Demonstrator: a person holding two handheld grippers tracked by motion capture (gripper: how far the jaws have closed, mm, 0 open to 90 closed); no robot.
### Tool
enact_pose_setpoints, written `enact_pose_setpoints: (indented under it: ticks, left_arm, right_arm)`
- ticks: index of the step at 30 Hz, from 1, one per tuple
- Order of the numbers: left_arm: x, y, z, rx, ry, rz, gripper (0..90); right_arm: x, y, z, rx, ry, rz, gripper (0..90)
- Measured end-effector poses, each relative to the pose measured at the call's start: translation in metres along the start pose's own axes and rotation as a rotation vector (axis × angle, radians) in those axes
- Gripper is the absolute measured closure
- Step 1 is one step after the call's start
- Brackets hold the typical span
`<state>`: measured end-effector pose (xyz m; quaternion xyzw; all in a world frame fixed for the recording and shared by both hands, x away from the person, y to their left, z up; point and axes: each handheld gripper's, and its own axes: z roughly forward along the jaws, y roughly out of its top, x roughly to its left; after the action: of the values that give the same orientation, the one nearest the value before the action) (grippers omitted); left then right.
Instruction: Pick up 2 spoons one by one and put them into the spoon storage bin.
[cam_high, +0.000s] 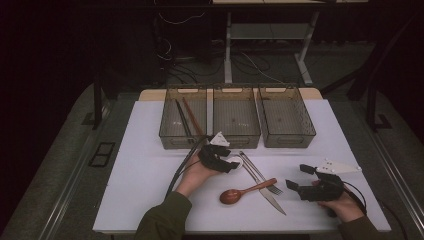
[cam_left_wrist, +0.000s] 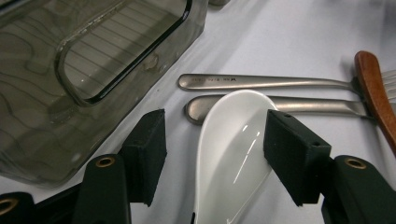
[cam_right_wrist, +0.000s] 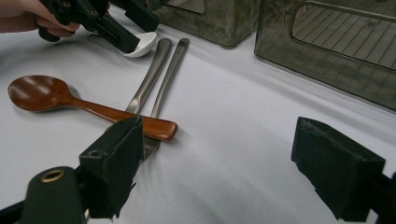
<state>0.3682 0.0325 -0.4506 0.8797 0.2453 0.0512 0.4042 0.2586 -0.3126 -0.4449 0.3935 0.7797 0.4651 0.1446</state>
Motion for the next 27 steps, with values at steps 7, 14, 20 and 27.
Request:
enact_pose_setpoints:
  ticks: [7, 14, 20, 27]
  left_arm:
    - [-0.002, -0.001, 0.001, 0.019, 0.0, 0.016, 40.4]
    - [-0.005, 0.0, 0.0, 0.034, -0.023, 0.058, 48.4]
    - [-0.01, 0.001, 0.0, 0.04, -0.053, 0.086, 59.9]
    - [-0.015, 0.001, -0.004, 0.053, -0.019, 0.148, 68.8]
  right_arm:
    - [0.0, 0.0, 0.0, 0.0, -0.002, -0.001, 16.6]
    - [0.0, 0.0, 0.0, 0.0, -0.002, -0.001, 16.6]
    - [0.0, 0.0, 0.0, -0.002, -0.003, 0.0, 16.6]
    - [0.0, 0.0, -0.001, -0.008, -0.004, 0.004, 16.6]
